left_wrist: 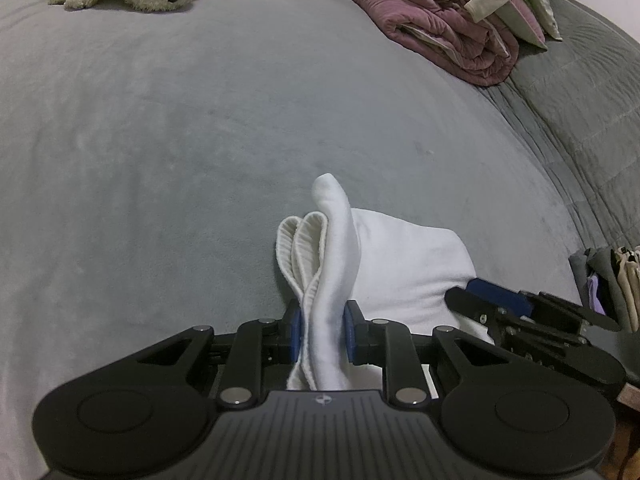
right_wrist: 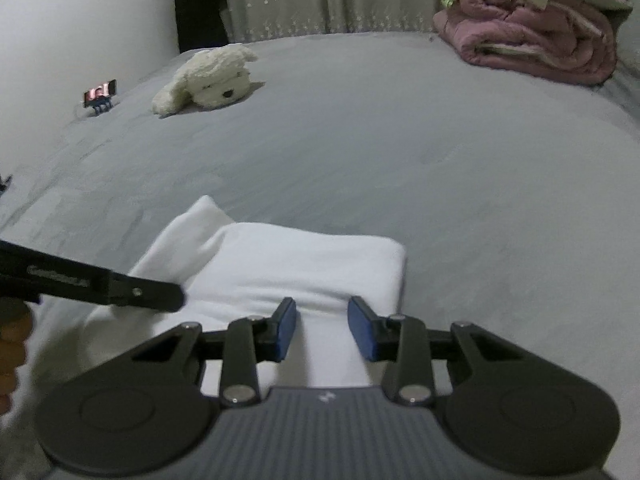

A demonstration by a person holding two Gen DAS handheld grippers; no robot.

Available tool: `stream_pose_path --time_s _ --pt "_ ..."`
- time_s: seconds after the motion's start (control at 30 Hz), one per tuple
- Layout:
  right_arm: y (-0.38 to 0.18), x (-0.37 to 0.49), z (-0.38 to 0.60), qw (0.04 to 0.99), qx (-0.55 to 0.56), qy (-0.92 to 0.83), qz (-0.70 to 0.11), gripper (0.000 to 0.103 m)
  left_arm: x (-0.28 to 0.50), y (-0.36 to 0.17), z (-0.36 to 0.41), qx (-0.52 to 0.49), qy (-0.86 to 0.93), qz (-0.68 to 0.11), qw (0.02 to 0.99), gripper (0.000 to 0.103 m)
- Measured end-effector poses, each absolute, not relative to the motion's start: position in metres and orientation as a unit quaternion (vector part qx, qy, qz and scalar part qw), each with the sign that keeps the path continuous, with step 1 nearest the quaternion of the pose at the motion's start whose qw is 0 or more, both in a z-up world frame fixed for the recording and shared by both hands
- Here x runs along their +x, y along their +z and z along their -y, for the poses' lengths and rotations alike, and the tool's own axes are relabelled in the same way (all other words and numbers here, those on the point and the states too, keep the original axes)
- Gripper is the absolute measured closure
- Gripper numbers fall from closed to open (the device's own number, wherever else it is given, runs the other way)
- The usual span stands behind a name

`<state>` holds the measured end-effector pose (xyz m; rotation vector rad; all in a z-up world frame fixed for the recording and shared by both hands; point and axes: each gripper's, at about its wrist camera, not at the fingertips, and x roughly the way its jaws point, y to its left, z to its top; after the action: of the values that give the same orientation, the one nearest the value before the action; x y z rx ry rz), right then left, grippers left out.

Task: Fold clothes
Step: 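Release the garment with the right gripper and move it to the garment's opposite edge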

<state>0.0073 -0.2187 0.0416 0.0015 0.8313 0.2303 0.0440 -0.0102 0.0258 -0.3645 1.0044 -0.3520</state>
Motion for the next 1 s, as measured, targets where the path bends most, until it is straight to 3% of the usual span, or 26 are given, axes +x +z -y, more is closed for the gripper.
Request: stream_pose_path --time_s 0.3,0.37,0.4,1.0 --pt "0.035 0.017 0.223 0.910 0.004 0.082 -0.405 0.070 0.043 0.025 0.012 -0.171 -0.166 -0.475 0.847 0.083" --pt "0.033 0.019 0.224 0.912 -0.002 0.065 -0.404 0.052 0.043 0.025 0.012 -0.171 -0.166 -0.475 0.847 0.082" --pt "0.032 0.021 0.225 0.912 0.001 0.060 -0.405 0.052 0.043 0.025 0.012 -0.172 -0.166 -0.476 0.847 0.082" --pt "0.038 0.029 0.246 0.908 0.049 0.026 -0.415 0.052 0.043 0.025 0.012 -0.172 -0.166 -0.477 0.846 0.082"
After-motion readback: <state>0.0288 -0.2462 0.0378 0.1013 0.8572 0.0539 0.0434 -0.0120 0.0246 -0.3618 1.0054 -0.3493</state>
